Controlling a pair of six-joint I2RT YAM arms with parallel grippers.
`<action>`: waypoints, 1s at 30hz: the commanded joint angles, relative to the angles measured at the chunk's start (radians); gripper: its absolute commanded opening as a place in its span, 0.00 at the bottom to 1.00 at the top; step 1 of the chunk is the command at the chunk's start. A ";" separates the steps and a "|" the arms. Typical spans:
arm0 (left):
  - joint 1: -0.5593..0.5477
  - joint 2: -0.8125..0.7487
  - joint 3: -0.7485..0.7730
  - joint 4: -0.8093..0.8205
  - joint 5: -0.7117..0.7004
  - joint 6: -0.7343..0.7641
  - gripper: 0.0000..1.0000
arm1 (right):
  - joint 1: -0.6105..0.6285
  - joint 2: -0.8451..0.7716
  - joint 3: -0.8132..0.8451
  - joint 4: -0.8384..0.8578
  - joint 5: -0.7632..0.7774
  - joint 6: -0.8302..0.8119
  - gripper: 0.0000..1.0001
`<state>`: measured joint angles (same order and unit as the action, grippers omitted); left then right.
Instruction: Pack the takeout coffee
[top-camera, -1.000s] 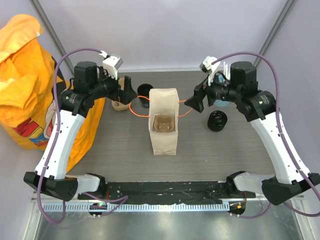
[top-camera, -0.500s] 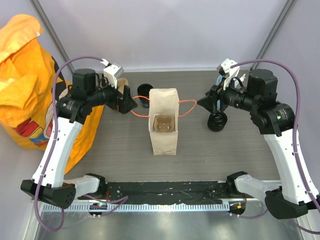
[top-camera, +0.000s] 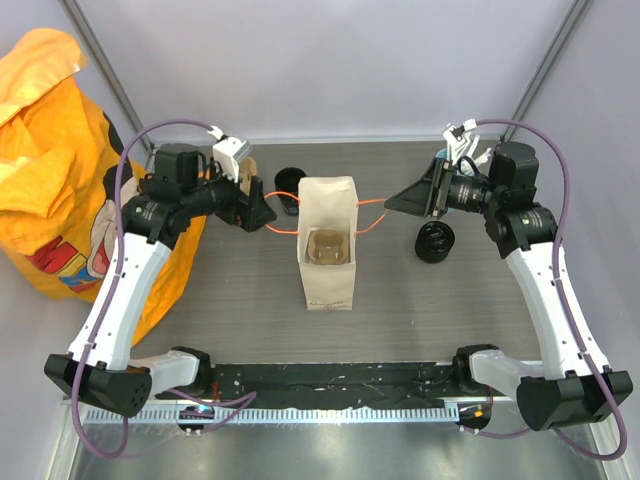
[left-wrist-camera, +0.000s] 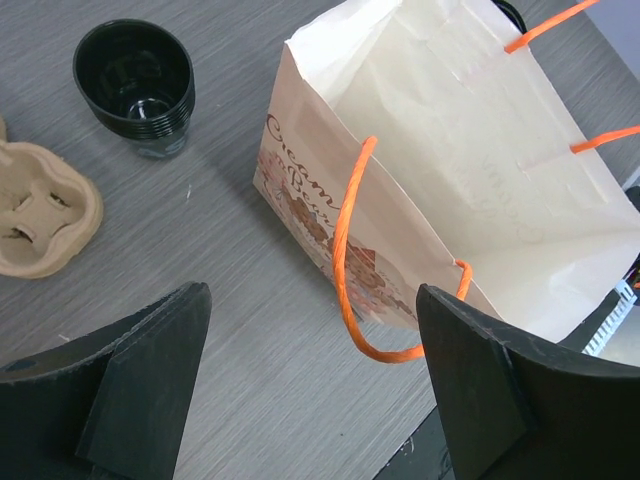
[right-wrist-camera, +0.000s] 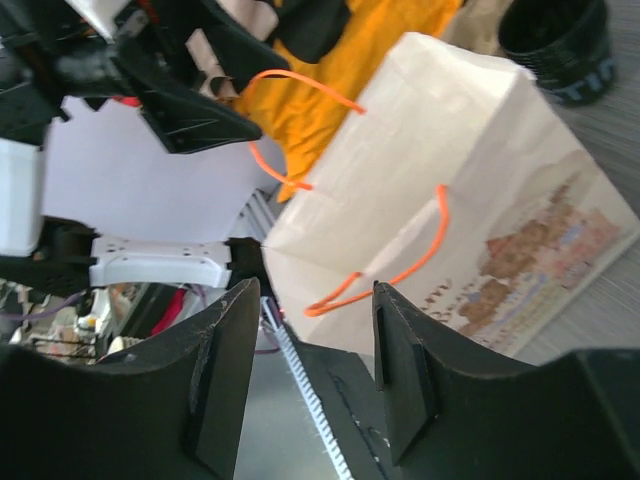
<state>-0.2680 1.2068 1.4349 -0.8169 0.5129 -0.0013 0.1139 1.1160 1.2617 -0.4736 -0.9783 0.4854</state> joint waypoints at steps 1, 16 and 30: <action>0.004 -0.007 0.004 0.061 0.035 -0.028 0.87 | -0.003 -0.041 -0.010 0.128 -0.115 0.120 0.55; 0.006 0.014 0.030 0.065 0.052 -0.043 0.75 | -0.016 -0.071 0.030 0.106 -0.218 0.096 0.55; 0.004 0.002 0.032 0.079 0.045 -0.049 0.74 | -0.039 -0.073 -0.065 -0.083 -0.052 -0.067 0.56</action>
<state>-0.2680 1.2282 1.4361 -0.7887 0.5430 -0.0444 0.0803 1.0389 1.2469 -0.5293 -1.0584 0.4465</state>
